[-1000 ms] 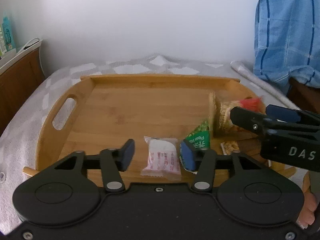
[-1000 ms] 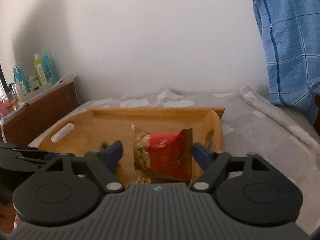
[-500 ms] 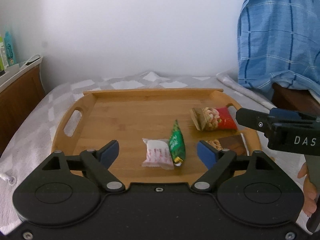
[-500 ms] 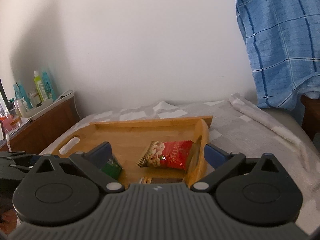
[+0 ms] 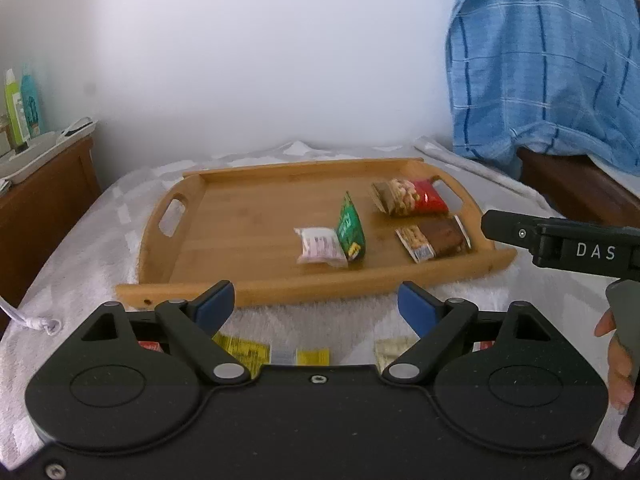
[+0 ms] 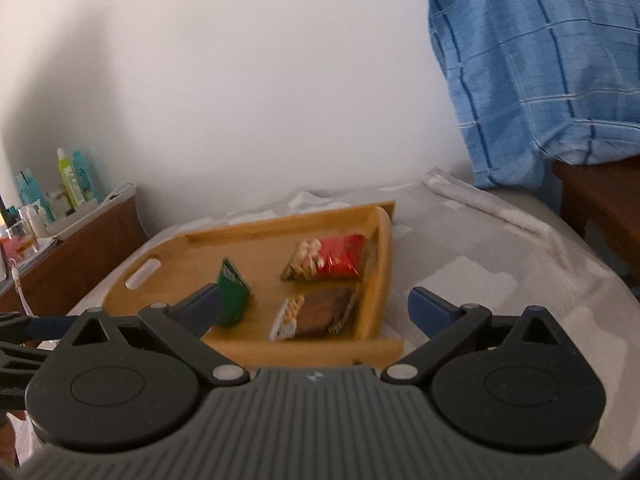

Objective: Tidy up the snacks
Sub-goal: 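Move both tools back toward the remaining snacks beside the tray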

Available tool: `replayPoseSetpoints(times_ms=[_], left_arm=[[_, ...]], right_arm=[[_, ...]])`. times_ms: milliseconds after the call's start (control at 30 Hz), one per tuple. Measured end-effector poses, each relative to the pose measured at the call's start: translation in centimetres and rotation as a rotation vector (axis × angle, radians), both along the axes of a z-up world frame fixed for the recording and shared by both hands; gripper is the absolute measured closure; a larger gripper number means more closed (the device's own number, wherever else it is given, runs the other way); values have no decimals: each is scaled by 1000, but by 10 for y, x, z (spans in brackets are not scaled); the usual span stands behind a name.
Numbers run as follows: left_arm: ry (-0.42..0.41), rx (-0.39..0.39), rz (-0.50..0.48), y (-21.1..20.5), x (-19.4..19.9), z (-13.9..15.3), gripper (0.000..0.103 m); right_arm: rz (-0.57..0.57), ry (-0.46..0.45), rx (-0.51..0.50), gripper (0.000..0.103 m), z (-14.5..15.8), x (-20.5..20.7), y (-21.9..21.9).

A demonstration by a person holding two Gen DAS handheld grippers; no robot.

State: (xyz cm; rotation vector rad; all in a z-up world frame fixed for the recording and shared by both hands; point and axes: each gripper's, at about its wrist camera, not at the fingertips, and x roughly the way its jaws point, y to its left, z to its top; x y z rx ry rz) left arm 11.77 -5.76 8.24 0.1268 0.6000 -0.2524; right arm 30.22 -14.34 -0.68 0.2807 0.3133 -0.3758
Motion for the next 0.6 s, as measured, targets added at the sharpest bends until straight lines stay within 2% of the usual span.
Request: replayPoseSetpoints(times_ms=[200,433,600], left_arm=[[-14,-11,-29,8,-21,-9,16],[-29,35,2,22,-32,-23,15],[-6,41,26,29,-31,-32,14]], right_arm=[[-45,2,-36,0,-10,-26,23],[-54,31,-57,0,-24,-40,53],[-65,49,-55,0,-34,-44,70]])
